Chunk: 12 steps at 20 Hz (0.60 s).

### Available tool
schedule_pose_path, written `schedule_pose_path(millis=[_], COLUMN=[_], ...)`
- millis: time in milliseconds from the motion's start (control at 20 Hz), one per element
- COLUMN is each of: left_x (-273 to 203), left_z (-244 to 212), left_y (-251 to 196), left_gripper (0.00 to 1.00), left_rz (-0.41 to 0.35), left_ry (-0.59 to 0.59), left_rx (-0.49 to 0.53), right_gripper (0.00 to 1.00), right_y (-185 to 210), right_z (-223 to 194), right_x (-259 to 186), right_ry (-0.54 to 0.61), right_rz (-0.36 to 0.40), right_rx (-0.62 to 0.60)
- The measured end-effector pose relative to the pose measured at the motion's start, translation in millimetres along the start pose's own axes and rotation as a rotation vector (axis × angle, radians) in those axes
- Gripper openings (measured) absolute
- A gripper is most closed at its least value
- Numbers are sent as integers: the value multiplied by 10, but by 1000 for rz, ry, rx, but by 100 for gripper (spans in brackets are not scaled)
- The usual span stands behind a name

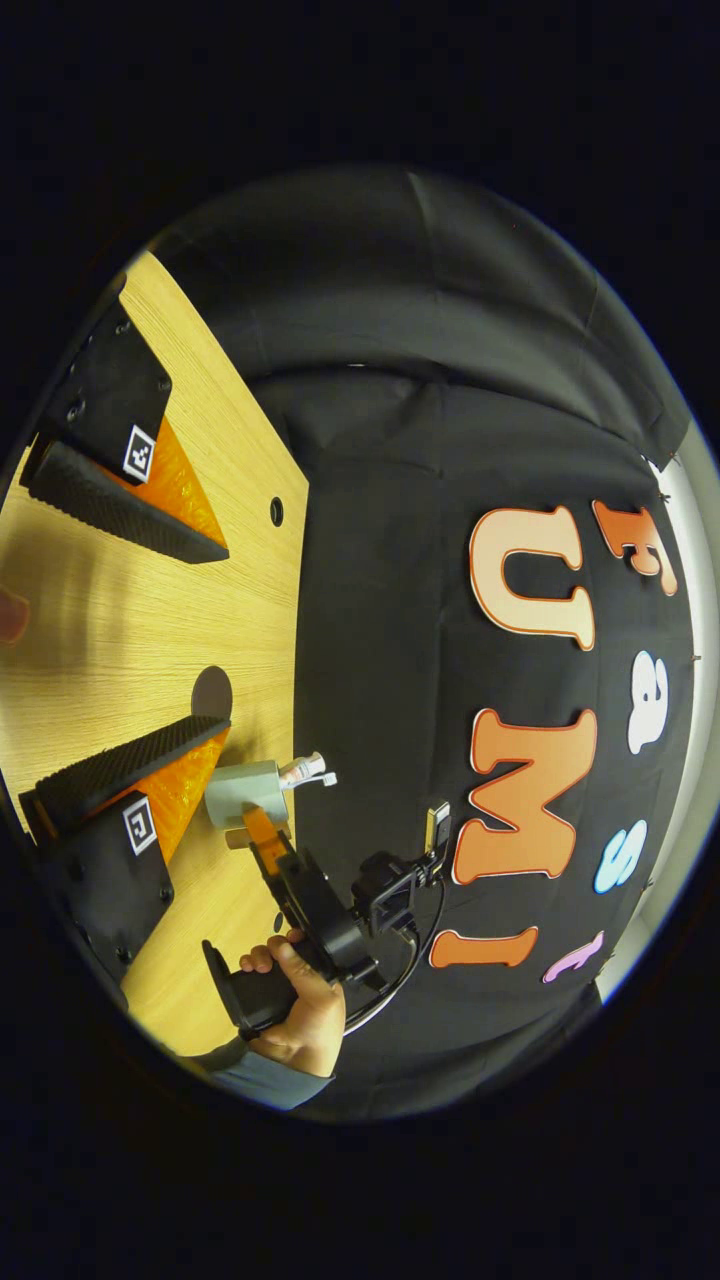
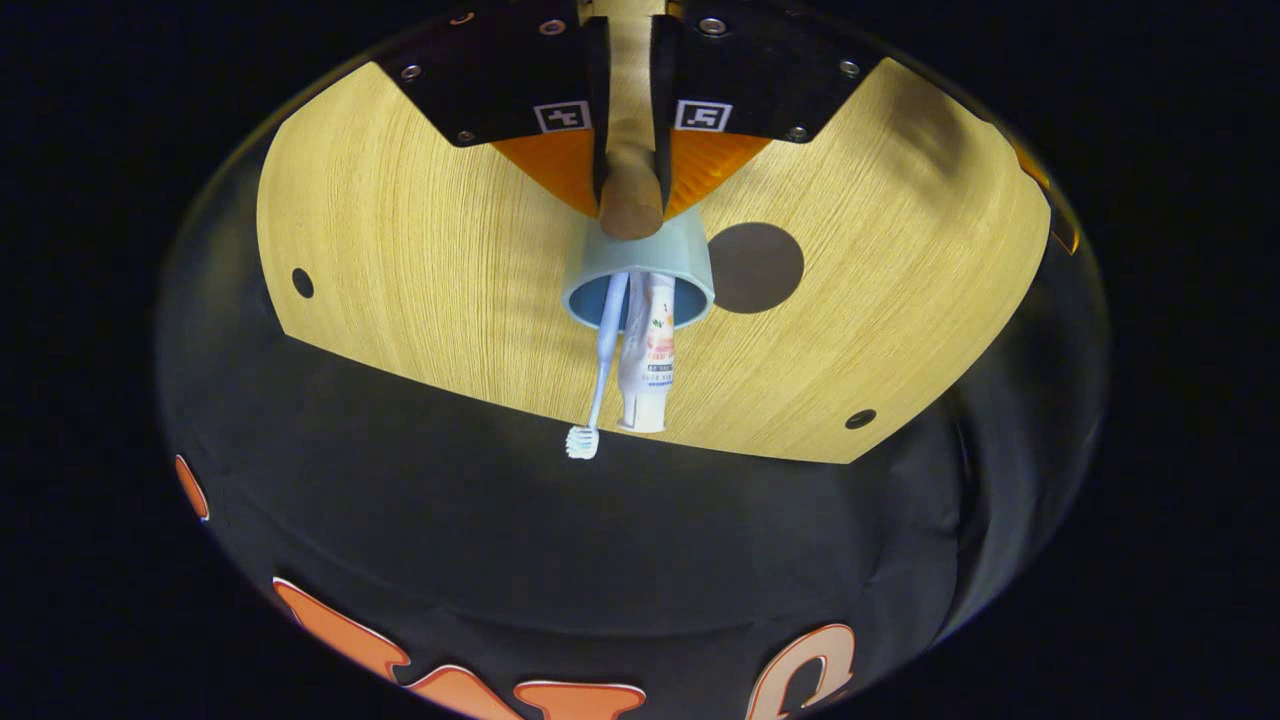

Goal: Put the toothbrush and toothpaste on the desktop into the cup, then pick up the cup and place it on the coaster on the desktop.

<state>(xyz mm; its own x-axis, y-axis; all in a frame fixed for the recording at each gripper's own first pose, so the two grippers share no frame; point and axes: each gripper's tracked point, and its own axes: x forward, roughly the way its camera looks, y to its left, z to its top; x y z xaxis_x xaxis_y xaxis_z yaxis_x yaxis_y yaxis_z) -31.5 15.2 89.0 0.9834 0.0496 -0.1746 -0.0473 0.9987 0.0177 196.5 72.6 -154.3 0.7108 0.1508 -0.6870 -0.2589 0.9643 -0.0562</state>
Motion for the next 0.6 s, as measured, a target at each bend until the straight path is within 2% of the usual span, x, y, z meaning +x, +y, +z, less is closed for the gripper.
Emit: schedule_pose_path(millis=[150,300,600], left_x=[5,-7,-15], left_z=[-7,-30,-53], left_y=[-22,1,17], left_gripper=[98,98,99], left_rz=[-5,-2,7], left_ry=[-5,3,9], left_rx=[2,-1,-13], right_gripper=[16,17,28], right_y=[8,25,29], right_z=[-93,-135,-307], right_x=[100,125,284], right_ry=[62,92,184], right_rz=[-32,-14,-4], right_rx=[-3,37,56])
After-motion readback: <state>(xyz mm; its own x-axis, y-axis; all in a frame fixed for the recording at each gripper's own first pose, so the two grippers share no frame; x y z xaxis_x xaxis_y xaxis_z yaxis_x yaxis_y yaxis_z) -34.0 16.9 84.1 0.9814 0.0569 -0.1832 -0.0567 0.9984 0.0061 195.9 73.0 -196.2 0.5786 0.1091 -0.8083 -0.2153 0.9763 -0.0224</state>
